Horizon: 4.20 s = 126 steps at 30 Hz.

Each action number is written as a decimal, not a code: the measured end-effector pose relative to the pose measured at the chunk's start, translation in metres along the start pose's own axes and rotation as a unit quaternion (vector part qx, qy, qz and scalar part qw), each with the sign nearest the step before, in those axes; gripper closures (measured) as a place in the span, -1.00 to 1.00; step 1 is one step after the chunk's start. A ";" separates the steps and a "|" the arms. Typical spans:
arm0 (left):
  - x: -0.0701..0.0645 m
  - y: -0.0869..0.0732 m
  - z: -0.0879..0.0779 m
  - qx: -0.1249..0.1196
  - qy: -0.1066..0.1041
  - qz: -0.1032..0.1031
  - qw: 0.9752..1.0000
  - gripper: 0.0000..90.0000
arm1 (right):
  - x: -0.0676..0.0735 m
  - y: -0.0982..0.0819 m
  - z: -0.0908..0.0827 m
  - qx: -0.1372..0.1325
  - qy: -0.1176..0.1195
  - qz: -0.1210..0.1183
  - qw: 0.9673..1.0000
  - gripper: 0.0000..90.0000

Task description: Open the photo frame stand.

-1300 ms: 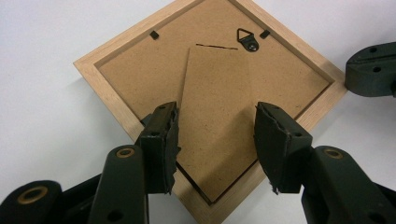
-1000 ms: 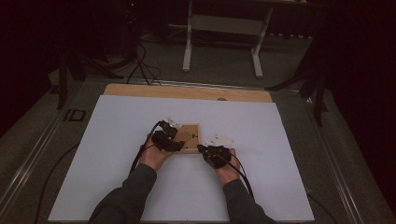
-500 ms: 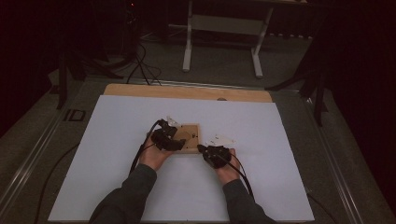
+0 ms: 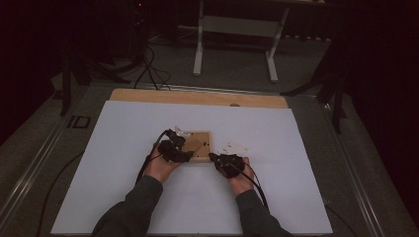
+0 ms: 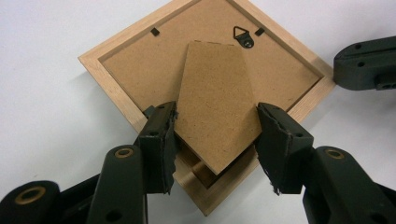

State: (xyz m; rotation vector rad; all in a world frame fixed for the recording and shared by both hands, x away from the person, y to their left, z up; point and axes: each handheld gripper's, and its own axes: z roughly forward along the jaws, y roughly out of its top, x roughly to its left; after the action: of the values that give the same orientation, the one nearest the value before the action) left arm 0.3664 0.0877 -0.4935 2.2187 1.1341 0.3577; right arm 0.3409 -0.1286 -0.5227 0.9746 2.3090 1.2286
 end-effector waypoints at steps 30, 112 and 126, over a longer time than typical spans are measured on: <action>0.016 0.017 -0.001 -0.005 -0.072 -0.113 0.991 0.12 | 0.000 0.000 0.000 -0.001 0.000 -0.001 1.000 0.99; -0.033 0.000 -0.014 -0.068 0.053 0.047 0.995 0.16 | -0.041 0.059 -0.029 -0.025 -0.008 0.022 0.999 0.36; -0.041 -0.009 -0.016 -0.084 0.074 0.073 0.991 0.16 | -0.047 0.062 -0.004 0.011 0.002 0.032 0.999 0.23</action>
State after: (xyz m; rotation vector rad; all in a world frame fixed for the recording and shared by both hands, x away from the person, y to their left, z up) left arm 0.3289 0.0653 -0.4851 2.1586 0.9793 0.6637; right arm 0.3965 -0.1403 -0.4701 1.0634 2.3150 1.2326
